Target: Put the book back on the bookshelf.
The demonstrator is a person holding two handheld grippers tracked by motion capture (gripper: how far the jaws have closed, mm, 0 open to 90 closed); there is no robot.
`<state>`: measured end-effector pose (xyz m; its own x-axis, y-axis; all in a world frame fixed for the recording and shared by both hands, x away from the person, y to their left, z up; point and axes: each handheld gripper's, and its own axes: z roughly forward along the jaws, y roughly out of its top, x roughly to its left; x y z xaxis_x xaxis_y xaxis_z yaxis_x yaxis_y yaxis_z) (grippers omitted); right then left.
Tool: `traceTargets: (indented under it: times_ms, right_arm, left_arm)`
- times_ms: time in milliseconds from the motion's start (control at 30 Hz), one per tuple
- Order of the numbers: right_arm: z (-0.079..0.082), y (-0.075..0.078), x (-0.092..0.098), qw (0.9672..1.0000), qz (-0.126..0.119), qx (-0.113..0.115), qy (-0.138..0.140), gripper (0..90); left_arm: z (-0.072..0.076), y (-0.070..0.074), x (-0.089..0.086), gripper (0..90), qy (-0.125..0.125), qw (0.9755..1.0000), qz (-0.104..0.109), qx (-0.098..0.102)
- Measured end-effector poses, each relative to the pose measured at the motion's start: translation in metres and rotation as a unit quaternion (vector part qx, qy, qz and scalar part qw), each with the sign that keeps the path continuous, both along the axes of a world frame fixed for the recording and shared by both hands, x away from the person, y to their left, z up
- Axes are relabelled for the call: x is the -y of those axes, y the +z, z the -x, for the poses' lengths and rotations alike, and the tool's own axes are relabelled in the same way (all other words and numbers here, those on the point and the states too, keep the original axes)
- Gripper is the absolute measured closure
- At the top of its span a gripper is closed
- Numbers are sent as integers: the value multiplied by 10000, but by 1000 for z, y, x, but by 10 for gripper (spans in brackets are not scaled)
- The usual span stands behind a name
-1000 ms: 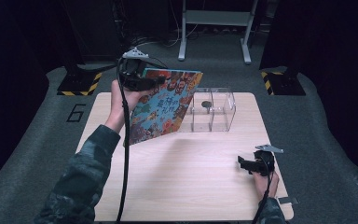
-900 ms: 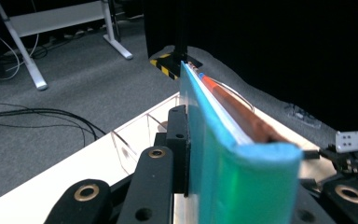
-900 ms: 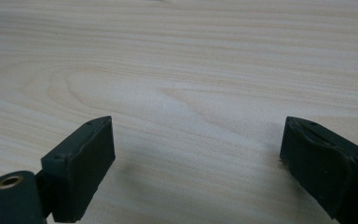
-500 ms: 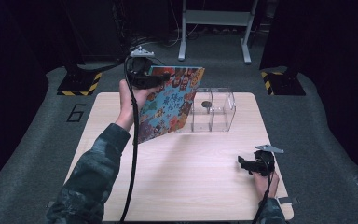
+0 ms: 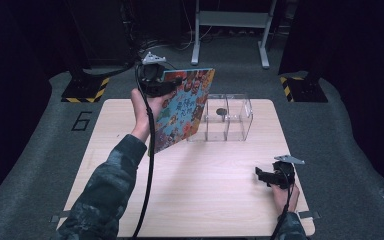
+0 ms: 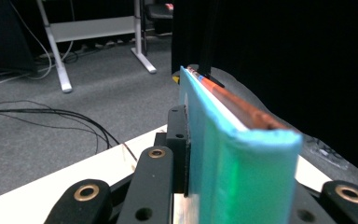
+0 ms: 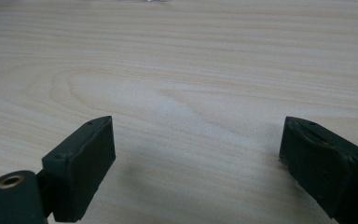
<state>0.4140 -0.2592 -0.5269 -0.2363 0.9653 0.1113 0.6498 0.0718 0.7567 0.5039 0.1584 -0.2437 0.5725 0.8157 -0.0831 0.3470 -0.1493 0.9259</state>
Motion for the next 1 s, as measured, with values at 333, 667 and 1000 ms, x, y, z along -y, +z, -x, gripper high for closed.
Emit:
traceTargets:
  times_ms: [333,667,1000]
  right_arm:
    - [1,0,0,10000,-23,-15,5,99]
    - [1,0,-2,10000,21,2,29,100]
    - [0,0,-3,9999,118,-31,77,106]
  left_arm:
    - [-2,-18,4,804,254,9995,146,122]
    - [4,-45,3,803,367,9980,389,337]
    - [23,-62,-9,799,216,9983,468,256]
